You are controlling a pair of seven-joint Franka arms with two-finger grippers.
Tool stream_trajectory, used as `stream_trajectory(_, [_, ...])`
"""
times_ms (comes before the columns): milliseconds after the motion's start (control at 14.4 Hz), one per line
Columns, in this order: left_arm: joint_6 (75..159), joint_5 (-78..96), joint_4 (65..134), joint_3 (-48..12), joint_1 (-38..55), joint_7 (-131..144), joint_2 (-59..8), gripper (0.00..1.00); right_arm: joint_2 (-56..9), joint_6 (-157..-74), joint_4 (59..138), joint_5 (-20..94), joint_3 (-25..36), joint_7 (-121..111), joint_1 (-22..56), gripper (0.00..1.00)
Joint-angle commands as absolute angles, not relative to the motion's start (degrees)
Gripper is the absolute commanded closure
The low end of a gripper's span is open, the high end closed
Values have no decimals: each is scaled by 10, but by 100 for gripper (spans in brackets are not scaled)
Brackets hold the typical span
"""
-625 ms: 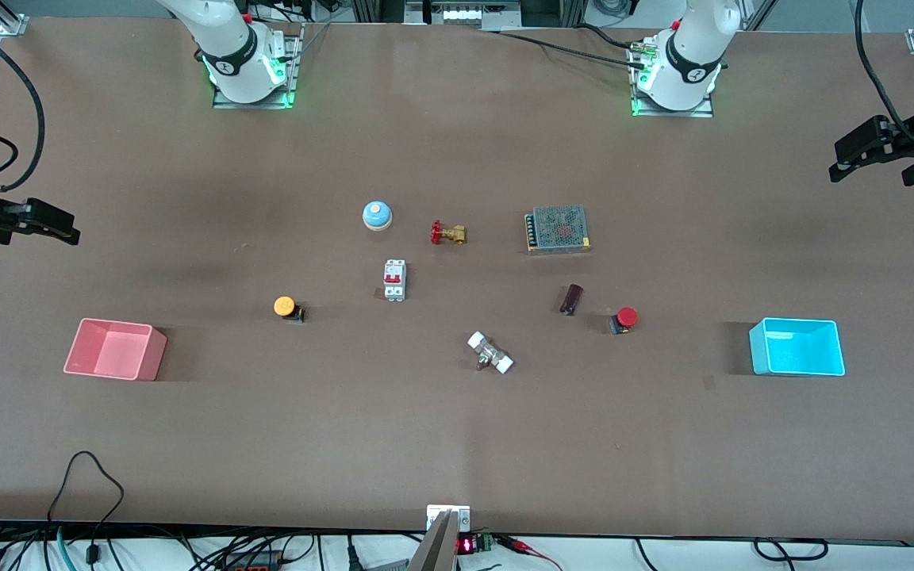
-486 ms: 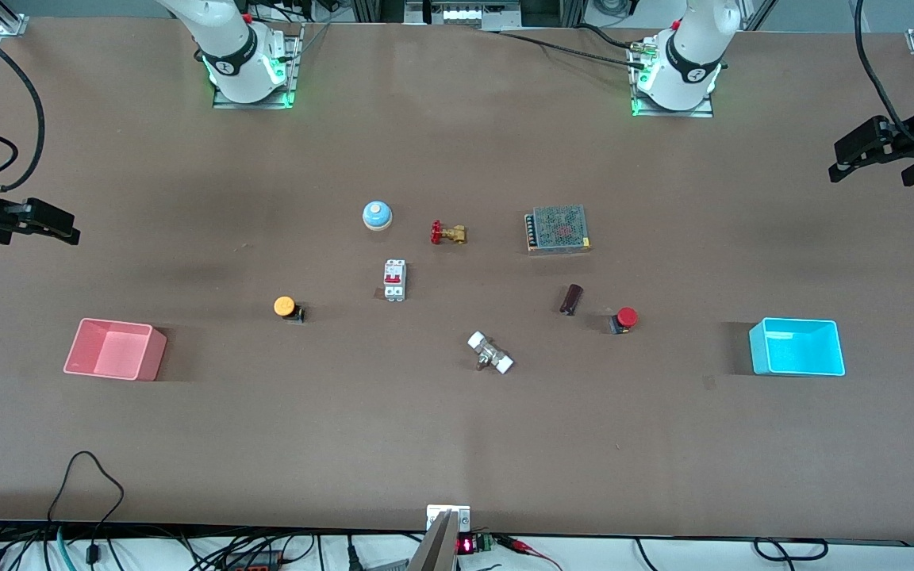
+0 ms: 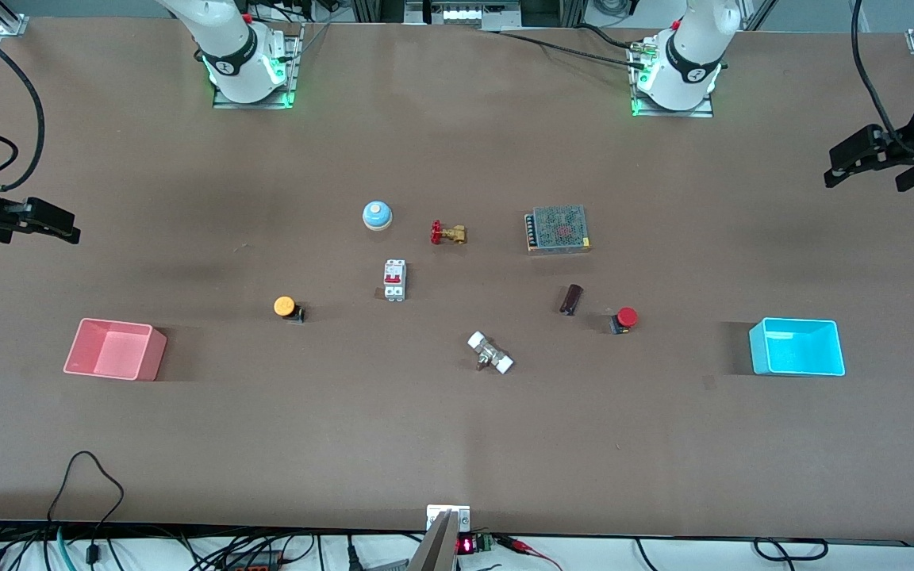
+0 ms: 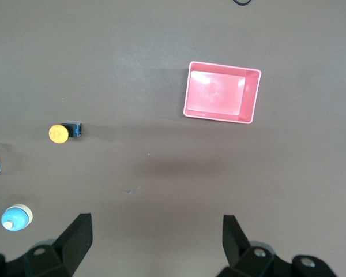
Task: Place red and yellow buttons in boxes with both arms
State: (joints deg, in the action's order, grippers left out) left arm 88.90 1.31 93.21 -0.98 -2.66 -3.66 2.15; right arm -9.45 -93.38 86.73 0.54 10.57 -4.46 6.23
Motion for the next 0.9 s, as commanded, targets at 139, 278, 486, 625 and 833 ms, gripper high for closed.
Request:
stream_trajectory(139, [902,25,931,-11,-26,-26,-20,0,-119,-947,875,21,105,-46,65,0])
stream_trajectory(278, [913,26,930,-12,-22,-16,-46,0,-138,-948,876,25,102,-44,69,0])
stream_trajectory(486, [950,41,931,-12,-11,20,-85,0,-173,-973,876,45,102,-43,94,0])
stream_trajectory(625, [981,43,931,-12,2,46,-117,0,-201,-1002,876,47,102,-42,127,0])
stream_trajectory(833, [1037,52,931,-16,29,107,-168,0,-237,-1028,877,47,102,-26,161,0])
